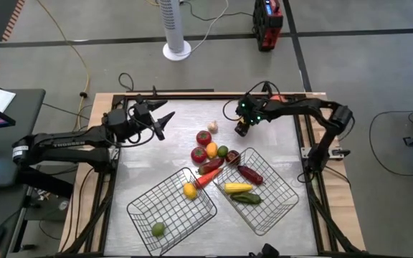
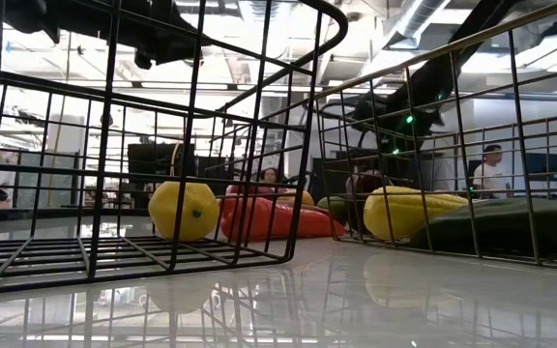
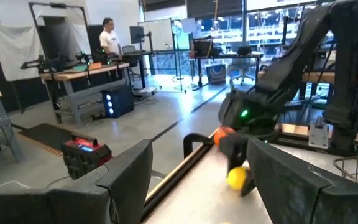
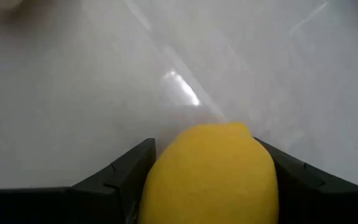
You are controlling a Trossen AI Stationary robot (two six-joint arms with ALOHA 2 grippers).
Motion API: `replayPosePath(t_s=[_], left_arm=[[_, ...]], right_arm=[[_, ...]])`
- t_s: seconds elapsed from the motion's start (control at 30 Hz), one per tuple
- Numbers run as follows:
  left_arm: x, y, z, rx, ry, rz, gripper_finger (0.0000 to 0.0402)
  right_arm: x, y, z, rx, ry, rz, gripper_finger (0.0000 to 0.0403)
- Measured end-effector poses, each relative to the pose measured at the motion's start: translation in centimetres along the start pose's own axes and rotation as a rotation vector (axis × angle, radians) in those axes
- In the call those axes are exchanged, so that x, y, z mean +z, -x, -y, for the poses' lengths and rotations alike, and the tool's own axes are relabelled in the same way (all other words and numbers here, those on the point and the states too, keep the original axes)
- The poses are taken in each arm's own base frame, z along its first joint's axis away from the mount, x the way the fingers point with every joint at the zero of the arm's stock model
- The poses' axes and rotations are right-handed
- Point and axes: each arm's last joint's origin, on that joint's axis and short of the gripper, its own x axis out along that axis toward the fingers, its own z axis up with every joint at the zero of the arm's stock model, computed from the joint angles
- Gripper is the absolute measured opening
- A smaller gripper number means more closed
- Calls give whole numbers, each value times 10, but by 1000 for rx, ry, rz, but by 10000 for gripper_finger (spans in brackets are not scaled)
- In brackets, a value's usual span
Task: Sort produce into baskets
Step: Put the top yellow lemon into the black wire basket
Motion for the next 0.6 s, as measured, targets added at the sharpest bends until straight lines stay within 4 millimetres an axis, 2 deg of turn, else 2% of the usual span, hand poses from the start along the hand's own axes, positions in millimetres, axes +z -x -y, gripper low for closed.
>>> replayPosePath(t_s=[0.17,0.23,0.4,0.6], left_arm=[[-2,0,0,-8,-5,-24,251],[-4,0,1,-20,-11,-38,251],[-4,-1,2,-39,-12,-38,251],[-4,-1,3,-106,28,-38,251]], right_arm=[[10,41,-15,41,37,112,262],[11,56,-29,110,87,150,262],[15,97,-77,362,237,338,260],[15,121,-139,521,424,572,266]])
